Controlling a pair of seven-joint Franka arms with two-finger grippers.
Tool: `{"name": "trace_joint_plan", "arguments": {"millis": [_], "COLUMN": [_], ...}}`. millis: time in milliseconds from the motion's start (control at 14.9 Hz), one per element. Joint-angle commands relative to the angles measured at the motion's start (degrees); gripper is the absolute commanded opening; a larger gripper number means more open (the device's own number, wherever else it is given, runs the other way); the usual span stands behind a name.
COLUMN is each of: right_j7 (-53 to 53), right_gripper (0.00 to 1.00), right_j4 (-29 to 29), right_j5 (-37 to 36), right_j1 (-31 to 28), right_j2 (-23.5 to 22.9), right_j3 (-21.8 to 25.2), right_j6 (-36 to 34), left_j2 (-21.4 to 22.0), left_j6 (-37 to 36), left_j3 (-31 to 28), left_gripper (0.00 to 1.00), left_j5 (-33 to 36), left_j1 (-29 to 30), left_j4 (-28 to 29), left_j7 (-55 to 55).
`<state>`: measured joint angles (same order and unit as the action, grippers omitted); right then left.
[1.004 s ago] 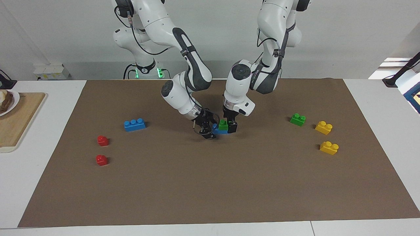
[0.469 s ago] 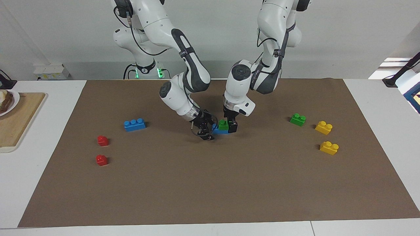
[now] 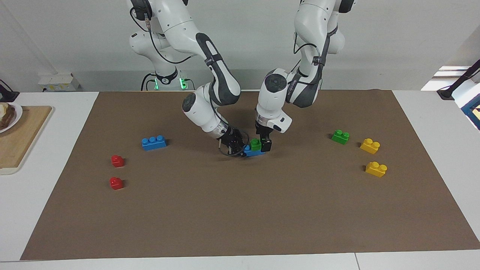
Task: Remove green block with left arm and hold with right
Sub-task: 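Close the left gripper on the green brick while the right gripper grips the blue brick, then pull the green brick off with the left gripper while the right gripper holds blue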
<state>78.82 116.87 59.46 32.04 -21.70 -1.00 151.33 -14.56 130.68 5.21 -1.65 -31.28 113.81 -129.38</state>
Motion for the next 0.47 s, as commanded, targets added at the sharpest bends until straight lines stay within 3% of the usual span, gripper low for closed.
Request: {"name": "trace_joint_plan", "arguments": {"millis": [0, 67, 268, 335, 402], "right_j7": [-2.4, -2.4, -5.1, -5.1, -4.8], "right_gripper": [0.11, 0.0, 0.0, 0.0, 0.0], "right_j4": [-0.9, -0.9, -0.7, -0.6, -0.6], "right_j5": [1.8, 1.8, 1.8, 1.8, 2.0], "right_j1": [-0.7, -0.8, -0.8, -0.8, -0.8], "right_j2": [-0.9, -0.9, -0.9, -0.9, -0.9], "right_j3": [-0.5, -0.5, -0.5, -0.4, -0.5], "right_j6": [0.7, 0.7, 0.7, 0.7, 0.7], "left_j2": [0.8, 0.8, 0.8, 0.8, 0.8], "left_j6": [-0.7, -0.7, -0.7, -0.7, -0.6], "left_j3": [-0.6, -0.6, -0.6, -0.6, -0.7], "left_gripper": [1.0, 1.0, 1.0, 0.96, 0.81], "left_j5": [-0.4, -0.4, -0.4, -0.4, -0.4], "left_j1": [-0.4, -0.4, -0.4, -0.4, -0.4], "left_j4": [0.7, 0.7, 0.7, 0.7, 0.7], "left_j7": [0.1, 0.1, 0.1, 0.1, 0.1]}}
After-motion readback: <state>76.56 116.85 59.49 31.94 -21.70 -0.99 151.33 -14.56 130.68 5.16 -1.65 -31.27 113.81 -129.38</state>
